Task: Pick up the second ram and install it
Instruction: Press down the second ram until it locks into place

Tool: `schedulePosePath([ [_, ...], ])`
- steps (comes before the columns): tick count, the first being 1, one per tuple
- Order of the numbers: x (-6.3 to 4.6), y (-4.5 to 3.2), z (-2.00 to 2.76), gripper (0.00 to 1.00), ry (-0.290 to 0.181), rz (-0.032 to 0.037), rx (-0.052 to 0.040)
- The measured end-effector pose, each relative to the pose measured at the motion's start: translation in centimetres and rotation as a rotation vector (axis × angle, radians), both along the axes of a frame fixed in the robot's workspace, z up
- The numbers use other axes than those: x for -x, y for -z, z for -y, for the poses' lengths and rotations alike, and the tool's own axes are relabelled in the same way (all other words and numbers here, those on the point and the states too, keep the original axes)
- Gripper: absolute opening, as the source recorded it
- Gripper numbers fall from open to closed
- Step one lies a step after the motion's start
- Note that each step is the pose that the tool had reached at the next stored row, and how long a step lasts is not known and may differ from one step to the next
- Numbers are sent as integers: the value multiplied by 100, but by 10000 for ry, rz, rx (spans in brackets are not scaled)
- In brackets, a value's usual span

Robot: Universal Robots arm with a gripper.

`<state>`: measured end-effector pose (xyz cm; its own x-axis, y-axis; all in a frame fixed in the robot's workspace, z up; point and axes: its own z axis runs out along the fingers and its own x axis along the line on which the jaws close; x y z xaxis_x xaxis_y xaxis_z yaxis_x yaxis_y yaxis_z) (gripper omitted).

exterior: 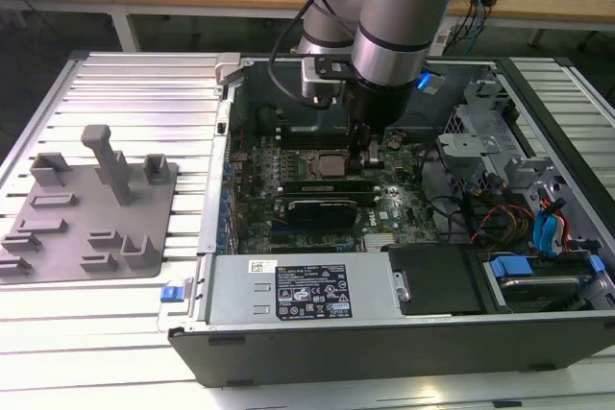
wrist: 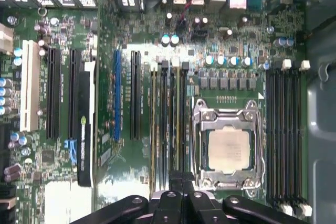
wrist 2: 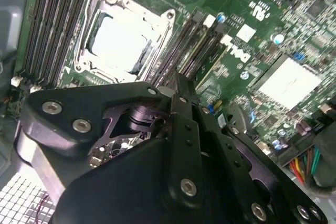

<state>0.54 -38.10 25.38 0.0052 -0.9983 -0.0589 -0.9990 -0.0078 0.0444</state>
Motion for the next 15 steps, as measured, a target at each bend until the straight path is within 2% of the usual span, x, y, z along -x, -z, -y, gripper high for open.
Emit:
schedulePosePath([
  [1, -19, 0, 0, 8, 1, 0, 0],
  [4, -236, 1, 0, 8, 0, 0, -1],
  [5, -274, 1, 0, 8, 1, -1, -1],
  [8, -281, 6, 0, 8, 1, 1, -3],
  [12, -281, 120, 0, 8, 1, 1, -2],
  [14, -281, 130, 1, 8, 1, 0, 1],
  [15, -281, 163, -1, 8, 1, 0, -3],
])
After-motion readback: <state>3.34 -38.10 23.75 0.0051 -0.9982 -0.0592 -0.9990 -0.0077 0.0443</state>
